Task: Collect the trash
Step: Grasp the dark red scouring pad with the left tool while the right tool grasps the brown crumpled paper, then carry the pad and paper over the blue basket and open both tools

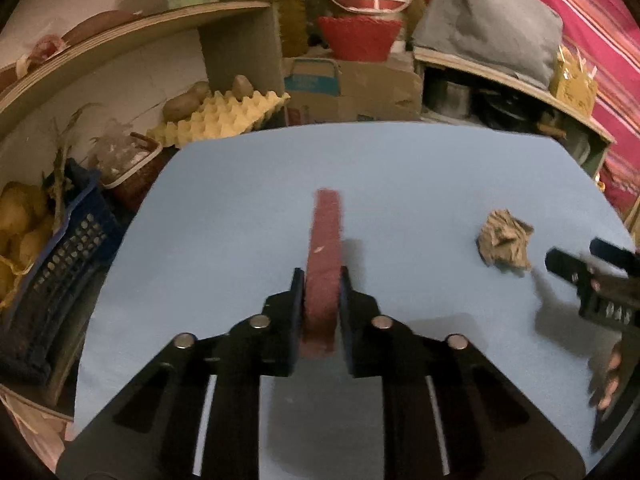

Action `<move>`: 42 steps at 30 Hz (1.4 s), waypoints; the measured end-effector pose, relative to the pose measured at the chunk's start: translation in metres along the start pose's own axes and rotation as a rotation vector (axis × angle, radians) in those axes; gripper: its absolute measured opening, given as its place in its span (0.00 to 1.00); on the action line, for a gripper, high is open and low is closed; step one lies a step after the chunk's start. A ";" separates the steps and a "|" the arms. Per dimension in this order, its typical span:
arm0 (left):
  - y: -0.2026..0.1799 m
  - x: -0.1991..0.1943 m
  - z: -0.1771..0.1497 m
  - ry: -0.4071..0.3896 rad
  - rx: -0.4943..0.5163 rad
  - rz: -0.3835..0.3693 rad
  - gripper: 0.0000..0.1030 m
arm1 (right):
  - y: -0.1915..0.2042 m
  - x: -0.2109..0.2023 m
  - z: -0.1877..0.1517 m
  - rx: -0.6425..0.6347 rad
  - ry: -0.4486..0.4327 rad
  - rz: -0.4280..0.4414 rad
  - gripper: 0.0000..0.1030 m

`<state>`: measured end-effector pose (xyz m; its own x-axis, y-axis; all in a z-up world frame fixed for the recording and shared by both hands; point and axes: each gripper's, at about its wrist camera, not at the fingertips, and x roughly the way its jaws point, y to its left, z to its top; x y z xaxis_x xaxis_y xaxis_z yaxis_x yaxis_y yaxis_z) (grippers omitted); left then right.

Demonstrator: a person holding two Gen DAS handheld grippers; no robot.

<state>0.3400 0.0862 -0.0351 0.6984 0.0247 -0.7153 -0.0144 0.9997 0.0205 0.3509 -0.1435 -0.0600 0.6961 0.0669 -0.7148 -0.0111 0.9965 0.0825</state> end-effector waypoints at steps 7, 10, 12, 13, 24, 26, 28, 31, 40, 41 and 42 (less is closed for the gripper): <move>0.020 -0.003 0.006 -0.024 -0.053 0.021 0.13 | 0.030 0.003 0.008 -0.054 0.009 0.017 0.95; 0.024 -0.006 0.005 -0.026 -0.052 0.028 0.13 | 0.043 0.014 0.012 -0.082 0.024 0.008 0.95; 0.026 -0.007 0.006 -0.029 -0.050 0.044 0.13 | 0.051 0.024 0.014 -0.110 0.042 -0.027 0.95; 0.028 -0.007 0.006 -0.030 -0.050 0.048 0.13 | 0.053 0.028 0.014 -0.117 0.045 -0.041 0.95; 0.012 -0.014 0.010 -0.024 -0.024 0.027 0.13 | 0.046 0.031 0.015 -0.110 0.094 0.110 0.44; 0.004 -0.019 0.011 -0.027 -0.014 0.017 0.13 | 0.036 0.018 0.014 -0.115 0.066 0.108 0.43; -0.005 -0.025 0.011 -0.035 0.000 0.001 0.13 | 0.019 0.002 0.013 -0.097 0.035 0.105 0.43; -0.021 -0.032 0.009 -0.036 0.016 -0.033 0.13 | -0.023 -0.031 0.009 -0.067 -0.006 0.066 0.43; -0.099 -0.044 -0.003 -0.034 0.107 -0.095 0.13 | -0.176 -0.104 -0.009 0.117 -0.065 -0.066 0.43; -0.110 -0.047 -0.004 -0.043 0.119 -0.105 0.13 | -0.188 -0.109 -0.011 0.130 -0.072 -0.074 0.43; -0.125 -0.052 -0.005 -0.055 0.134 -0.116 0.13 | -0.200 -0.115 -0.014 0.142 -0.077 -0.082 0.43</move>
<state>0.3016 -0.0395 -0.0040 0.7277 -0.0949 -0.6793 0.1620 0.9861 0.0357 0.2629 -0.3500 -0.0040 0.7435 -0.0240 -0.6683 0.1457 0.9812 0.1269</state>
